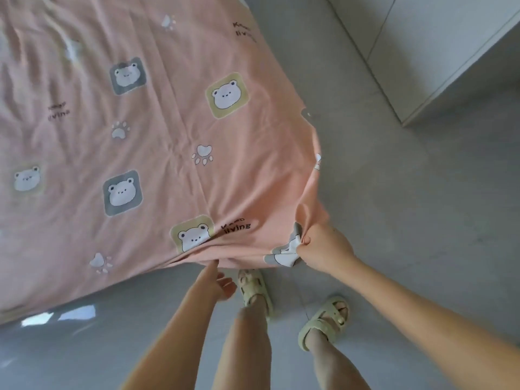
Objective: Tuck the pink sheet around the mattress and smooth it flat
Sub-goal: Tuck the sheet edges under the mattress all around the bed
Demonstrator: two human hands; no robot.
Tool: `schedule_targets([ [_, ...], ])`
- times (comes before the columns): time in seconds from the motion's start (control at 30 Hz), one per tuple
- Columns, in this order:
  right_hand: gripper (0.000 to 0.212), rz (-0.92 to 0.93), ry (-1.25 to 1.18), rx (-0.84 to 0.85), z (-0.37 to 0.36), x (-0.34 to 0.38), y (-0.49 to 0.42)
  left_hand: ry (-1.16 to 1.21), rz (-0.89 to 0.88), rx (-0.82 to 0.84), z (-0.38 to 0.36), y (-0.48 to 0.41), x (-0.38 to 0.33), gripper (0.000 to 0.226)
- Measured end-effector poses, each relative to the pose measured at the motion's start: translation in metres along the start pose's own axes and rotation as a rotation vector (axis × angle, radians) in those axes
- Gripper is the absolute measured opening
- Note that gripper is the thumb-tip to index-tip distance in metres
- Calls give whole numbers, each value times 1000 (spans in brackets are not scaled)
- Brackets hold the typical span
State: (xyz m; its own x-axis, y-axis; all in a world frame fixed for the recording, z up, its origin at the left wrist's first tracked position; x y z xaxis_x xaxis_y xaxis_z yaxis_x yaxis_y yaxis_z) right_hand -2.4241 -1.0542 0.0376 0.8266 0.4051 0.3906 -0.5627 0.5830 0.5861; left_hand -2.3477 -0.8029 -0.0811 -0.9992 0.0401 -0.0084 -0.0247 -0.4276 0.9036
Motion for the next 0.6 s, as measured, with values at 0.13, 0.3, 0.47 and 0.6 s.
schedule_targets([
  [0.13, 36, 40, 55, 92, 3, 11, -13, 652, 89, 283, -16, -8, -22, 34],
  [0.3, 42, 52, 70, 185, -1, 19, -28, 782, 143, 192, -7, -41, -39, 26],
  [0.47, 36, 147, 296, 177, 6, 30, -48, 781, 117, -37, 2, -48, -25, 21],
  [0.6, 23, 614, 951, -49, -8, 86, -56, 476, -288, -391, 35, -48, -11, 43],
])
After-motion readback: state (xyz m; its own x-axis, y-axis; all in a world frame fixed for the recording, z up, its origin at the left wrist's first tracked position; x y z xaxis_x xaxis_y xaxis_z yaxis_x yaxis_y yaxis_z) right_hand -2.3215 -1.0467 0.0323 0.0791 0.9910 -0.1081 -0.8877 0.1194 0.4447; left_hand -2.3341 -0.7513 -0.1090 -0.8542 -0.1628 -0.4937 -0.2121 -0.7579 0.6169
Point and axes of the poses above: each hand's wrist, its own y-axis away from the middle knuckle, its own z-axis out of the back of the hand, x = y × z, the point moved 7 cm from there along -y, towards the middle knuckle, and after that the axes turned 13 degrees about -x, right-handed, at the moved point
